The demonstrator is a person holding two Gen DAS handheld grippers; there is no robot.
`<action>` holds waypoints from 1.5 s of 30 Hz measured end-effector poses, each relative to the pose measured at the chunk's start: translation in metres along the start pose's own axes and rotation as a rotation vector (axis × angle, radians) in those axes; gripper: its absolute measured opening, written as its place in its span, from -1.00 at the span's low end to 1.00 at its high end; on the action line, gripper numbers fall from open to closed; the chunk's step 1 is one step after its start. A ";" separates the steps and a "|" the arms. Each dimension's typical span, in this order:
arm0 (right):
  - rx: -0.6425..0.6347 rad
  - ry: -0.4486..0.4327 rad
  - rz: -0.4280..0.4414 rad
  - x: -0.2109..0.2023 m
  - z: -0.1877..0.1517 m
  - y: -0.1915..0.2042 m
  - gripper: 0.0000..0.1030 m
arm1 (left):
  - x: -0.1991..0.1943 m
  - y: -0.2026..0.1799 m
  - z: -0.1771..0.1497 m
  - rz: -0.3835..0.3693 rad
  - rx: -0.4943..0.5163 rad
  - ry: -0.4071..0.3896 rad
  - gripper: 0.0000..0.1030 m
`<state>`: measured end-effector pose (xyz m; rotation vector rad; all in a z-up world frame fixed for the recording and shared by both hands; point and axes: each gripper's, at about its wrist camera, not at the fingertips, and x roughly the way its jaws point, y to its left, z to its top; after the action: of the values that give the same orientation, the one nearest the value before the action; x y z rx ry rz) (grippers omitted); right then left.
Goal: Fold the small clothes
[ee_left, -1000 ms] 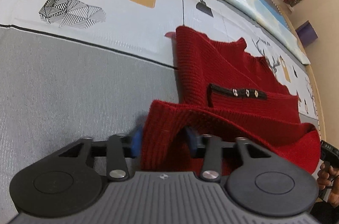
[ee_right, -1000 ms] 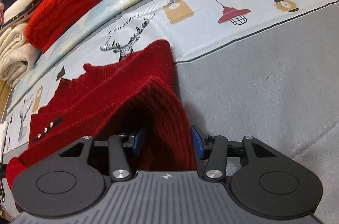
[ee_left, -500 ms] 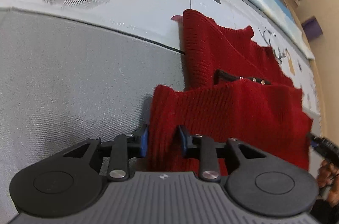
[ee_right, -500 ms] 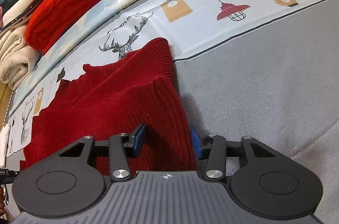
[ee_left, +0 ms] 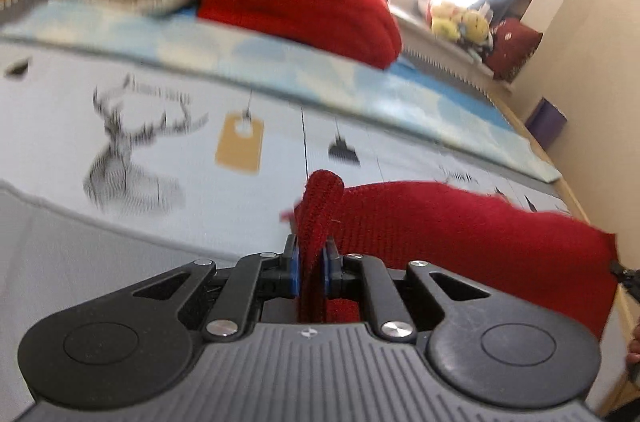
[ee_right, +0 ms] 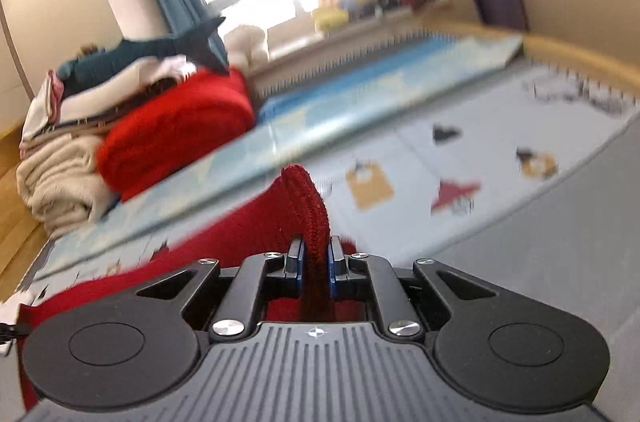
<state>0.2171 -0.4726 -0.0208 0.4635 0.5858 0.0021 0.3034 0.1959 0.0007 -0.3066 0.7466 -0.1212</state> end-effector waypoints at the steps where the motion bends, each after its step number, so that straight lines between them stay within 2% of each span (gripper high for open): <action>1: -0.018 -0.020 -0.009 0.003 0.002 0.003 -0.79 | 0.003 -0.004 0.002 0.016 0.014 -0.015 -0.78; 7: -0.097 -0.046 -0.064 0.037 0.005 0.018 -0.79 | 0.037 -0.023 0.012 0.106 0.105 -0.050 -0.79; 11: -0.115 -0.051 -0.094 0.061 0.007 0.021 -0.79 | 0.054 -0.019 0.017 0.136 0.097 -0.066 -0.79; 14: -0.123 -0.030 -0.111 0.079 0.003 0.024 -0.79 | 0.073 -0.014 0.017 0.153 0.088 -0.035 -0.78; 16: -0.139 0.023 -0.136 0.096 -0.003 0.026 -0.78 | 0.088 -0.012 0.012 0.164 0.083 0.027 -0.71; 17: -0.134 0.082 -0.149 0.107 -0.007 0.024 -0.76 | 0.097 -0.009 0.011 0.180 0.075 0.074 -0.62; 19: -0.139 0.217 -0.251 0.130 -0.017 0.018 -0.72 | 0.101 -0.005 0.009 0.238 0.068 0.100 -0.61; 20: -0.139 0.255 -0.282 0.136 -0.021 0.015 -0.64 | 0.099 -0.003 0.010 0.243 0.061 0.098 -0.61; 21: -0.127 0.274 -0.280 0.137 -0.022 0.012 -0.60 | 0.095 -0.001 0.011 0.226 0.048 0.094 -0.61; 24: -0.148 0.223 -0.264 0.121 -0.017 0.014 -0.60 | 0.076 -0.003 0.012 0.124 0.038 0.094 -0.61; 28: -0.148 0.187 -0.175 0.088 -0.011 0.020 -0.56 | 0.053 -0.020 0.000 -0.043 0.104 0.162 -0.61; 30: -0.133 0.227 -0.082 0.078 -0.013 0.023 -0.52 | 0.046 -0.029 -0.008 -0.117 0.112 0.225 -0.61; 32: -0.144 0.312 0.000 0.074 -0.022 0.031 -0.47 | 0.037 -0.040 -0.019 -0.165 0.133 0.279 -0.61; 34: -0.221 0.397 0.056 0.067 -0.036 0.044 -0.47 | 0.026 -0.052 -0.032 -0.170 0.184 0.304 -0.53; 36: -0.327 0.394 0.055 0.056 -0.043 0.057 -0.47 | 0.019 -0.059 -0.046 -0.154 0.229 0.336 -0.49; 38: -0.322 0.402 0.055 0.046 -0.045 0.057 -0.47 | 0.022 -0.060 -0.063 -0.101 0.250 0.402 -0.49; 41: -0.294 0.451 -0.027 0.041 -0.049 0.045 -0.47 | 0.044 -0.050 -0.086 0.042 0.268 0.536 -0.53; 43: -0.298 0.548 -0.113 0.047 -0.064 0.033 -0.47 | 0.045 -0.047 -0.092 0.049 0.279 0.545 -0.53; 45: -0.315 0.597 -0.129 0.047 -0.074 0.028 -0.46 | 0.039 -0.046 -0.090 0.044 0.261 0.519 -0.53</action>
<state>0.2204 -0.4103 -0.0876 0.1079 1.1810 0.1120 0.2699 0.1229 -0.0721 -0.0041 1.2368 -0.2598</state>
